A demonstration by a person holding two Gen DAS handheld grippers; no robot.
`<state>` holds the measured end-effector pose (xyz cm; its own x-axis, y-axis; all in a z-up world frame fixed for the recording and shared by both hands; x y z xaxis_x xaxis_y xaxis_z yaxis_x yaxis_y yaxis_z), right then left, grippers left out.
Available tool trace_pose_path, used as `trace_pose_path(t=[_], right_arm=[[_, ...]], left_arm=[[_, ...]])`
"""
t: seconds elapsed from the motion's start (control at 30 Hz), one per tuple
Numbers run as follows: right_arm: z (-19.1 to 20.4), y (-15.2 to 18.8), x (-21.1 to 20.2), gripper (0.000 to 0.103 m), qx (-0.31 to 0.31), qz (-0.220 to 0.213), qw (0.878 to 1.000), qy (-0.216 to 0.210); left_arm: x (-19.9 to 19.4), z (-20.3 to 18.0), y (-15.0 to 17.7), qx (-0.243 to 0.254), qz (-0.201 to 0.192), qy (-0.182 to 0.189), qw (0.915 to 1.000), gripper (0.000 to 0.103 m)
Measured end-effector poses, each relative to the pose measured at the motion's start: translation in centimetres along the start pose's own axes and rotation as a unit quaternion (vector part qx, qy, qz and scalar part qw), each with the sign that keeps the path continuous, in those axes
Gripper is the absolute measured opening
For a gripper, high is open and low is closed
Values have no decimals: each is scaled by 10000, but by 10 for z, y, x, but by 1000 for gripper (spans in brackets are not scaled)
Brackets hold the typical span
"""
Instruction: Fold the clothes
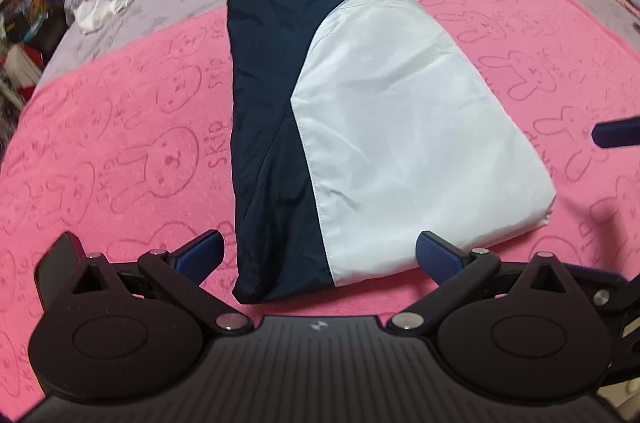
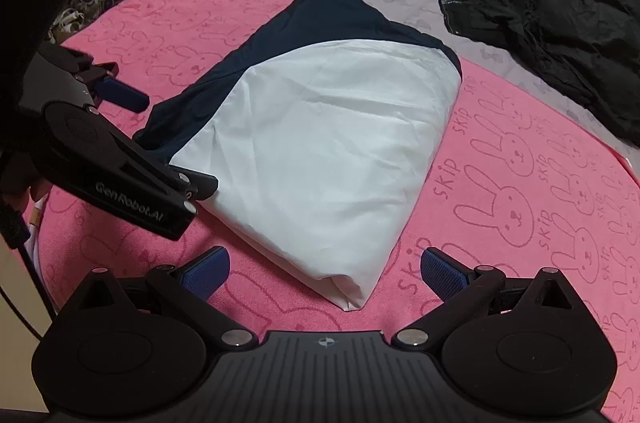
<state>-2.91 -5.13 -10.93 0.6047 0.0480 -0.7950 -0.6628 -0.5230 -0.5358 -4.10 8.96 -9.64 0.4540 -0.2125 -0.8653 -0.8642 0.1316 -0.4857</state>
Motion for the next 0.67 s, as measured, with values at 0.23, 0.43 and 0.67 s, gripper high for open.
trace_pose_path(t=[0.23, 0.43, 0.67], right_arm=[[2, 1, 2, 103, -25, 40, 10000, -18], [3, 2, 4, 103, -37, 80, 10000, -24], [3, 2, 6, 103, -40, 120, 9999, -26]], left_arm=[[4, -1, 0, -179, 37, 233, 9996, 103], [4, -1, -1, -180, -21, 323, 9993, 103], [5, 0, -3, -319, -89, 408, 9986, 103]])
Point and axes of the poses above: each gripper's, at about its wrist camera, not at the fingertips, and x roughly the way its jaws point, z to its left, y to its underside, the point moved 9 cm from there along x, roughly the way its jaws point, and after that the axes turned 15 degrees about y, right-handed, at the moved point
